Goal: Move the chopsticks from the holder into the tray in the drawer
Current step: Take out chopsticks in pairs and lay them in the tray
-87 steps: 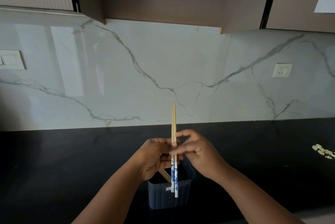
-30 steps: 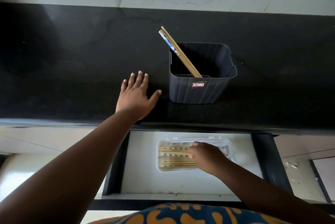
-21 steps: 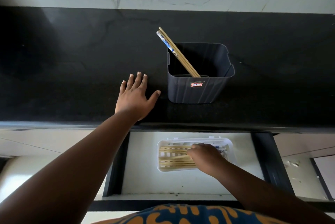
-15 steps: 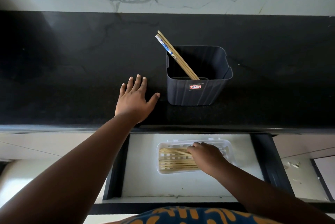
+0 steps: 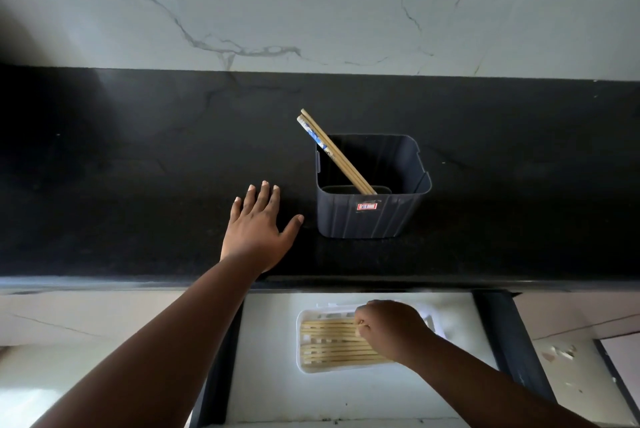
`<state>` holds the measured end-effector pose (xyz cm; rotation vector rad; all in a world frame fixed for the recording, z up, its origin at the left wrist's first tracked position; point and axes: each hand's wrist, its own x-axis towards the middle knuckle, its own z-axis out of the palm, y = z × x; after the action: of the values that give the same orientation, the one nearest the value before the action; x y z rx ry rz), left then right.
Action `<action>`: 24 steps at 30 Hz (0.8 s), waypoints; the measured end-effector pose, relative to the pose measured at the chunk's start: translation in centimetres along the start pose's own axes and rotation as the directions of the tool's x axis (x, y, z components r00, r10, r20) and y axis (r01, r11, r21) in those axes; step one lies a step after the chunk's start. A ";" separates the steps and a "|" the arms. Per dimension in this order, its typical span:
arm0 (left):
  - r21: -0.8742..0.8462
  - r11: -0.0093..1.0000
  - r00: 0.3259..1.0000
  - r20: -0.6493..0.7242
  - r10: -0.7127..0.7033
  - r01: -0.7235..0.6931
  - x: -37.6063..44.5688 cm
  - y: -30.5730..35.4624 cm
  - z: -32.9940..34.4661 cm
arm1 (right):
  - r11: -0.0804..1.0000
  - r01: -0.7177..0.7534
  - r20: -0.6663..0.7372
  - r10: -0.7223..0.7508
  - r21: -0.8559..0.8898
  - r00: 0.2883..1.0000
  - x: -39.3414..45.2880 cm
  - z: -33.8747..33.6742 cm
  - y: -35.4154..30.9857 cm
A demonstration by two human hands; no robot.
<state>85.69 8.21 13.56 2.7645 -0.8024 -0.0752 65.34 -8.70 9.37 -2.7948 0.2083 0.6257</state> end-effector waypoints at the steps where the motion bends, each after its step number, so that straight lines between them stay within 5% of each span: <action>1: -0.005 1.000 1.000 -0.003 0.002 -0.002 0.0 0.0 0.0 | 0.992 0.007 0.026 -0.010 0.127 1.000 -0.6 -2.0 -0.9; 5: -0.004 1.000 1.000 -0.022 -0.006 0.006 -0.1 0.0 0.4 | 0.815 0.143 0.043 -0.201 0.561 0.979 -4.3 -12.0 -5.0; 8: -0.001 1.000 0.999 -0.032 -0.018 0.018 -0.2 0.0 0.5 | 0.687 0.289 -0.135 -0.271 0.667 0.953 -5.8 -18.9 -6.4; 11: 0.003 1.000 0.999 -0.044 -0.019 0.020 -0.2 0.0 0.4 | 0.784 0.371 -0.497 -0.093 0.498 0.863 -4.1 -23.4 -6.0; 13: 0.000 1.000 0.998 -0.050 -0.025 0.025 -0.2 0.1 0.4 | 0.922 0.229 -0.615 0.013 0.312 0.789 -1.7 -24.5 -5.8; 17: -0.005 1.000 0.998 -0.055 -0.025 0.025 -0.2 0.2 0.3 | 0.993 -0.016 -0.568 0.081 0.120 0.819 2.5 -23.5 -5.6; 24: -0.042 0.999 0.998 -0.052 -0.032 0.030 -0.3 0.5 -0.2 | 0.992 -0.122 -0.575 0.117 0.030 0.810 5.1 -22.3 -6.0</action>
<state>85.20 8.05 13.89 2.7279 -0.7369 -0.0247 79.95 -9.86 27.88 -2.9120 0.5018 -0.2288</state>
